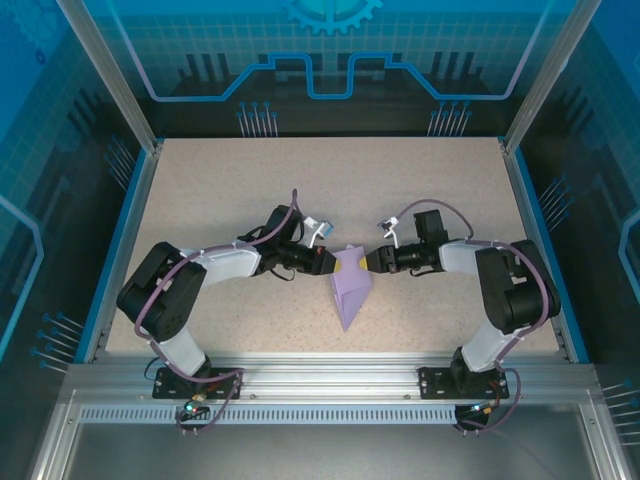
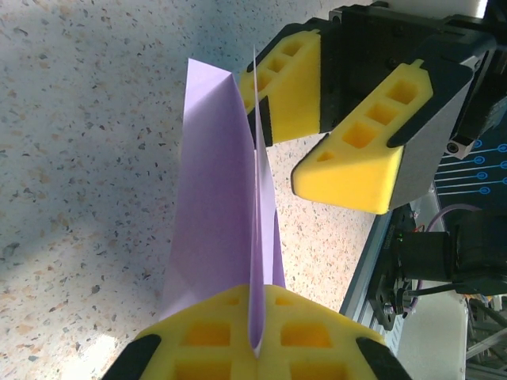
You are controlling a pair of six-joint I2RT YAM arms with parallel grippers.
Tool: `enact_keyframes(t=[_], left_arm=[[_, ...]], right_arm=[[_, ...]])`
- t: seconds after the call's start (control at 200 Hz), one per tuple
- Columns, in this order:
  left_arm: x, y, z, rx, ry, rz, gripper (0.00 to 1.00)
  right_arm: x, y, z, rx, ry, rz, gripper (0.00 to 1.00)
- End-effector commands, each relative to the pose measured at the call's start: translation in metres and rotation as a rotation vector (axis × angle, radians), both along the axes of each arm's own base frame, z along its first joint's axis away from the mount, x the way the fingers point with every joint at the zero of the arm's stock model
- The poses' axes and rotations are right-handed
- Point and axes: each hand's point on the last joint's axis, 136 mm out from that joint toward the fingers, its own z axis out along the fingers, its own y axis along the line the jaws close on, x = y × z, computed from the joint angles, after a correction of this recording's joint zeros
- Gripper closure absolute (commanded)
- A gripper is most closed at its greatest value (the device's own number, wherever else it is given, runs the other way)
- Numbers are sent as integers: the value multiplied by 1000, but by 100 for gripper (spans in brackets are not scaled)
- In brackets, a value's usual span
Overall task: Fold a paper plane with a square sheet of paper (fold left side to right side)
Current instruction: Place the paper at the center of the table.
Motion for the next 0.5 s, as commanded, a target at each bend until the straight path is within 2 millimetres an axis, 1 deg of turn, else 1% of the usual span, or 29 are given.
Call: enact_keyframes(t=[0.0, 0.065, 0.17, 0.21, 0.25, 0.28, 0.36, 0.41, 0.495], left_arm=[[-2, -2, -3, -14, -16, -37, 96], [-2, -2, -4, -12, -16, -39, 96], [-2, -2, -6, -9, -14, -44, 95], [-2, -2, -6, -9, -16, -44, 94], [-1, -2, -5, -6, -18, -42, 89], [0, -2, -4, 0, -21, -39, 84], [5, 1, -1, 25, -39, -22, 65], [10, 3, 4, 45, -62, -7, 51], [20, 9, 14, 92, -115, 36, 35]], right_arm=[[-5, -3, 7, -15, -27, 5, 66], [-7, -3, 8, -20, -24, 7, 74], [-10, -3, 9, -16, -12, 8, 92], [-11, -4, 9, -21, -2, 4, 98], [-11, -6, 6, -40, 11, -10, 100], [-11, -8, 5, -57, 27, -25, 100], [-12, -11, 3, -75, 70, -59, 100], [-14, -12, 4, -77, 93, -78, 100], [-15, -13, 3, -99, 143, -127, 100]])
